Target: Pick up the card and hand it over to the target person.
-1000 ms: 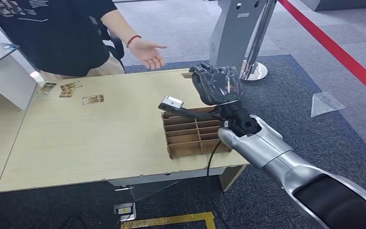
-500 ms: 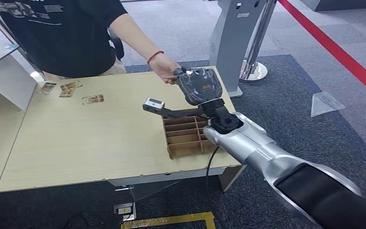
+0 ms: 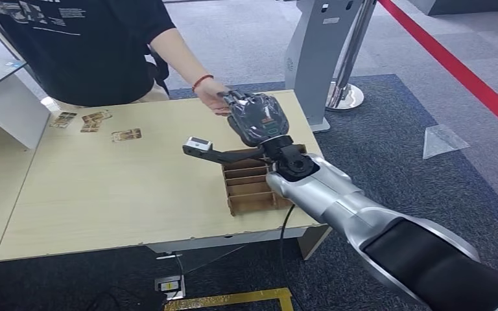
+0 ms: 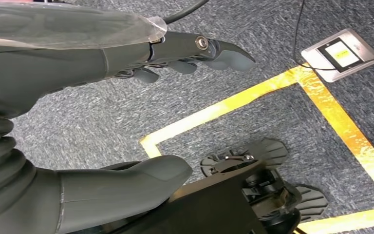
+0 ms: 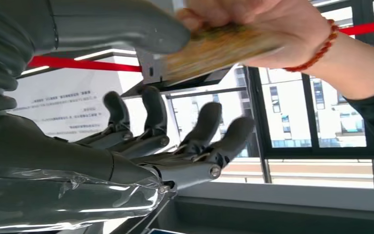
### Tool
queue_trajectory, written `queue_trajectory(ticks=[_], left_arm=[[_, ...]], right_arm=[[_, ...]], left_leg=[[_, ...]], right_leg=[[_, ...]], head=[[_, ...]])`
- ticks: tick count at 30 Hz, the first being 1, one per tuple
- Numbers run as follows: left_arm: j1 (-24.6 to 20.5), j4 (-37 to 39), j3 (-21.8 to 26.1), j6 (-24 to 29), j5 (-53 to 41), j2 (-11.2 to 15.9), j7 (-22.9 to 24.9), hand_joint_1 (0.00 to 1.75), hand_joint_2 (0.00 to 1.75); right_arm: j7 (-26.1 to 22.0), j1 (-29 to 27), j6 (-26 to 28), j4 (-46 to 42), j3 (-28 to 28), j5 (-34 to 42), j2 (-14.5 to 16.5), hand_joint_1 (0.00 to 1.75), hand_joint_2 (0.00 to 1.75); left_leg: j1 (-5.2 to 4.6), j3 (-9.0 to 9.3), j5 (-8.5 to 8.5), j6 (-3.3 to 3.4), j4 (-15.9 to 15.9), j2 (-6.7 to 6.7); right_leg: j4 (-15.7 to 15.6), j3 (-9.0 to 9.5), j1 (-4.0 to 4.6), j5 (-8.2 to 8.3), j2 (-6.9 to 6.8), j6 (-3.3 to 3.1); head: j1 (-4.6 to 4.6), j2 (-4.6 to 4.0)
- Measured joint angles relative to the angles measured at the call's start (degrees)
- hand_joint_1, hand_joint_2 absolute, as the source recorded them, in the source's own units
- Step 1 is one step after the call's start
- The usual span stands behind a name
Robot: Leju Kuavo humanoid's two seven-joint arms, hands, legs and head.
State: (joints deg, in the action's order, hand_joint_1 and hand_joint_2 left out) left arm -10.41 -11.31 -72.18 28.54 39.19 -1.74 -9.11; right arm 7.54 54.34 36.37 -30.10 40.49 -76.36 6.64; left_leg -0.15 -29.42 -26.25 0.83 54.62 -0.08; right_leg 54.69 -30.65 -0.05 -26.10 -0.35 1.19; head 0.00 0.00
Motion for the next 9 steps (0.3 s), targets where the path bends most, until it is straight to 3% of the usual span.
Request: queue_trajectory(ticks=[4, 9], left_arm=[[0.11, -0.03, 0.39, 0.09, 0.41, 0.34, -0.39, 0.0, 1.75], [0.17, -0.1, 1.24, 0.36, 1.16, 0.73, -0.83, 0.0, 1.75]], right_arm=[[-2.7, -2.86, -3.83, -10.07, -0.1, 4.59, -2.46, 0.0, 1.75], [-1.86, -8.42, -9.56, -27.81, 0.42, 8.26, -8.09, 0.0, 1.75]], left_leg=[[0.01, -0.01, 0.0, 0.0, -0.01, -0.04], [0.04, -0.02, 0.01, 0.01, 0.02, -0.19]], right_leg=[[-0.01, 0.0, 0.01, 0.0, -0.04, 0.0], [-0.06, 0.04, 0.05, -0.02, -0.19, 0.01]], head=[[0.0, 0.0], [0.0, 0.0]])
